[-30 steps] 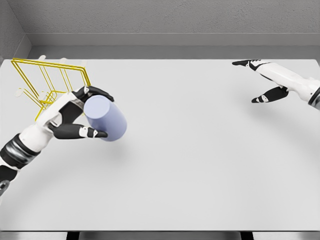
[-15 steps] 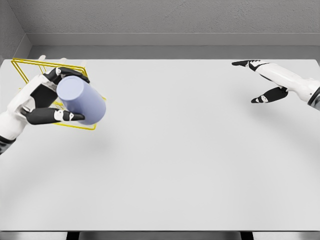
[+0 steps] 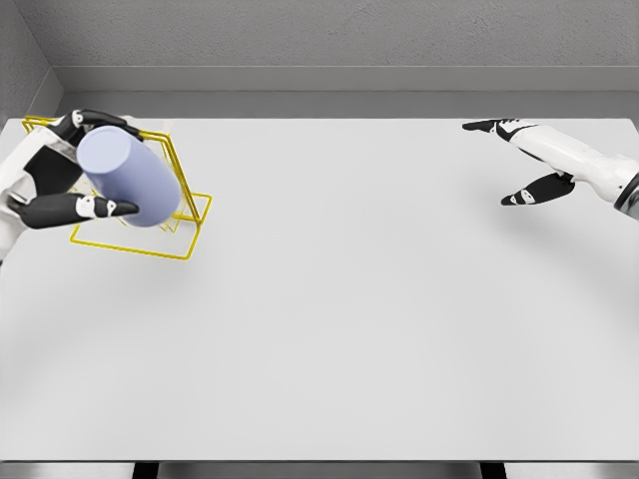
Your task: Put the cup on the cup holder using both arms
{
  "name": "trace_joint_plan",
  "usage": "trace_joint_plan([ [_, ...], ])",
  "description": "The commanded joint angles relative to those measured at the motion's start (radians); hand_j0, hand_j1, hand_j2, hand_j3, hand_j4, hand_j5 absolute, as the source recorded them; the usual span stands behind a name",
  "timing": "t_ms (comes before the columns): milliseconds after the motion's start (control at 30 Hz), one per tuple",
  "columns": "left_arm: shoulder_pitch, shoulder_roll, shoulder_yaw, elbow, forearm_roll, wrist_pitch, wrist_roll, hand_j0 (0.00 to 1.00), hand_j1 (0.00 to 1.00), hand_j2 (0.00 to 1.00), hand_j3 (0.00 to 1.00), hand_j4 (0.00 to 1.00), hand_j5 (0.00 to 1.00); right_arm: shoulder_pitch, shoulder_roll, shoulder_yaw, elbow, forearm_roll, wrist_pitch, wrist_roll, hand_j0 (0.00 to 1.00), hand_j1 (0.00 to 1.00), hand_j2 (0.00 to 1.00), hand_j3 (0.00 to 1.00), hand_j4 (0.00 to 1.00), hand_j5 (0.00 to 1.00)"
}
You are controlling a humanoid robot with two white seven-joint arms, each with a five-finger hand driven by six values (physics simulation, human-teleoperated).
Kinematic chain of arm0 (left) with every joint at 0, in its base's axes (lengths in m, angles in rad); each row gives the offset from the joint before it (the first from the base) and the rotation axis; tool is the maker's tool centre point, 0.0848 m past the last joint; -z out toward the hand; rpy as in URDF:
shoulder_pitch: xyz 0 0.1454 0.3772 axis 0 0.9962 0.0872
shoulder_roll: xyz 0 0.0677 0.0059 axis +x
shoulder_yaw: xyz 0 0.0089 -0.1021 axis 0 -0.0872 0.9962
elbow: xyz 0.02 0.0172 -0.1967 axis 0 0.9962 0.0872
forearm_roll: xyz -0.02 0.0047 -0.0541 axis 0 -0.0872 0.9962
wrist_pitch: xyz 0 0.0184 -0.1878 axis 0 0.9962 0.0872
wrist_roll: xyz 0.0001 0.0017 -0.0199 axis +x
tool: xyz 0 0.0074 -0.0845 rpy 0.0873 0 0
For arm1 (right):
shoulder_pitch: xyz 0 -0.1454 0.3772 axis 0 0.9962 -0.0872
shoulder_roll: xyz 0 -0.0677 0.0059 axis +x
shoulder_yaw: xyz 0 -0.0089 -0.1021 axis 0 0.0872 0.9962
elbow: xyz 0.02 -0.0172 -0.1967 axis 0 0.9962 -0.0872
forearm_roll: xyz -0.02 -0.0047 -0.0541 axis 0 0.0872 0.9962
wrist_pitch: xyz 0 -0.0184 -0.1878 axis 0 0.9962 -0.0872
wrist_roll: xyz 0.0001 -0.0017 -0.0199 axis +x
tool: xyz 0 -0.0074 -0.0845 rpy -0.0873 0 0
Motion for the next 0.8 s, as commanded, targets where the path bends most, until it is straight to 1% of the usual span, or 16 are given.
trace_joint_plan([
  [0, 0.000, -0.005, 0.007, 0.037, 0.007, 0.003, 0.001, 0.59, 0.59, 0.59, 0.59, 0.59, 0.59, 0.000, -0.001, -0.001, 0.000, -0.007, 0.002, 0.000, 1.00, 1.00, 1.00, 1.00, 1.00, 1.00],
  [100, -0.009, -0.013, 0.006, 0.072, 0.005, 0.005, 0.001, 0.59, 0.59, 0.59, 0.59, 0.59, 0.59, 0.000, -0.001, -0.001, 0.000, -0.007, 0.002, 0.000, 1.00, 1.00, 1.00, 1.00, 1.00, 1.00],
  [500, -0.003, -0.034, -0.006, 0.072, -0.007, 0.003, -0.002, 0.59, 0.59, 0.59, 0.59, 0.59, 0.59, 0.000, 0.001, -0.001, 0.000, -0.007, 0.002, 0.000, 1.00, 1.00, 1.00, 1.00, 1.00, 1.00],
  [767, -0.003, -0.036, -0.005, 0.106, -0.007, 0.005, 0.000, 0.59, 0.59, 0.59, 0.59, 0.59, 0.59, 0.000, 0.001, -0.001, 0.000, -0.007, 0.002, 0.000, 1.00, 1.00, 1.00, 1.00, 1.00, 1.00],
])
